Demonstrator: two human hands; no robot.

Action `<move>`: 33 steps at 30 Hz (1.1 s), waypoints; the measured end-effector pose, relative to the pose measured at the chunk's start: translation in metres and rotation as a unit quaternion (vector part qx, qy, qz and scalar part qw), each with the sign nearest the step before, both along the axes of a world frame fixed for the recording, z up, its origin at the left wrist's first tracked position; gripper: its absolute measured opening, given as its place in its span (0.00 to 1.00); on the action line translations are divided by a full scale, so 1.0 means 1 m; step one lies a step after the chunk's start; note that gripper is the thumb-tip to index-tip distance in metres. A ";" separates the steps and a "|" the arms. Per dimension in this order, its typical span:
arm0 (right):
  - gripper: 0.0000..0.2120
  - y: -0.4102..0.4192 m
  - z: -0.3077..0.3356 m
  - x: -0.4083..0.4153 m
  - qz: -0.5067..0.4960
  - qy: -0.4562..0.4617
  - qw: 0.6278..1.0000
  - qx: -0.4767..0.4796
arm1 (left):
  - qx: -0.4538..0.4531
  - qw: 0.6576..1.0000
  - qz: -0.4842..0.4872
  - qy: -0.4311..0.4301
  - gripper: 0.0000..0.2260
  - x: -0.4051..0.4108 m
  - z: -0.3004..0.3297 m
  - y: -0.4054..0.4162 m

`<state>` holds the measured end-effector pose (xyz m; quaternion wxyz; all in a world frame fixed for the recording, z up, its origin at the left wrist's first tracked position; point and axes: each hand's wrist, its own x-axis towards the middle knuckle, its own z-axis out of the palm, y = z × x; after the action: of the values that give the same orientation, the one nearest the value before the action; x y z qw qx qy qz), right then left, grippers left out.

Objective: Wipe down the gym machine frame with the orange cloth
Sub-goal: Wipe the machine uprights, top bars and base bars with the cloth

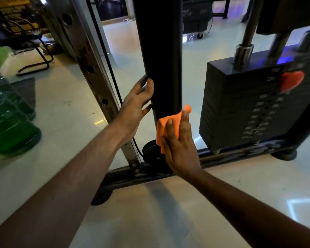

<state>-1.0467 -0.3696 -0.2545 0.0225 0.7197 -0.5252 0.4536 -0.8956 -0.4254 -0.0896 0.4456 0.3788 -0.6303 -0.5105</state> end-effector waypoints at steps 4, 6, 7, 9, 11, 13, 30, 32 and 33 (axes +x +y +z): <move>0.36 -0.012 0.034 0.010 -0.016 -0.048 0.997 -0.051 | 0.000 1.000 -0.012 0.005 0.23 0.002 -0.022 -0.003; 0.36 -0.022 0.045 0.013 -0.029 -0.076 0.994 -0.073 | -0.004 1.000 -0.014 0.001 0.25 0.003 -0.026 -0.004; 0.37 -0.023 0.040 0.014 -0.034 -0.075 0.994 -0.074 | -0.005 1.000 -0.015 0.000 0.25 0.003 -0.028 -0.005; 0.40 -0.017 0.009 0.012 -0.033 -0.042 0.997 -0.050 | -0.007 1.000 -0.017 0.001 0.24 0.003 -0.035 -0.004; 0.41 -0.006 -0.034 0.005 -0.022 0.008 1.000 -0.015 | 0.001 1.000 -0.016 0.005 0.22 0.002 -0.050 0.000; 0.38 0.003 -0.064 -0.001 -0.012 0.035 0.999 0.008 | 0.021 1.000 -0.013 0.000 0.22 0.001 -0.070 0.005; 0.35 -0.007 -0.035 0.001 -0.003 -0.074 0.997 -0.008 | 0.034 0.999 0.005 0.005 0.28 -0.003 -0.113 0.010; 0.34 -0.017 -0.015 0.004 -0.013 -0.112 0.993 -0.025 | 0.033 0.999 0.009 0.004 0.28 -0.004 -0.114 0.008; 0.34 -0.019 -0.013 0.005 -0.017 -0.116 0.993 -0.027 | 0.032 0.999 0.009 0.005 0.28 -0.004 -0.115 0.007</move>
<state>-1.0419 -0.3884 -0.2673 -0.0114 0.6522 -0.5238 0.5478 -0.8998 -0.4183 -0.2042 0.4412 0.3959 -0.6082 -0.5280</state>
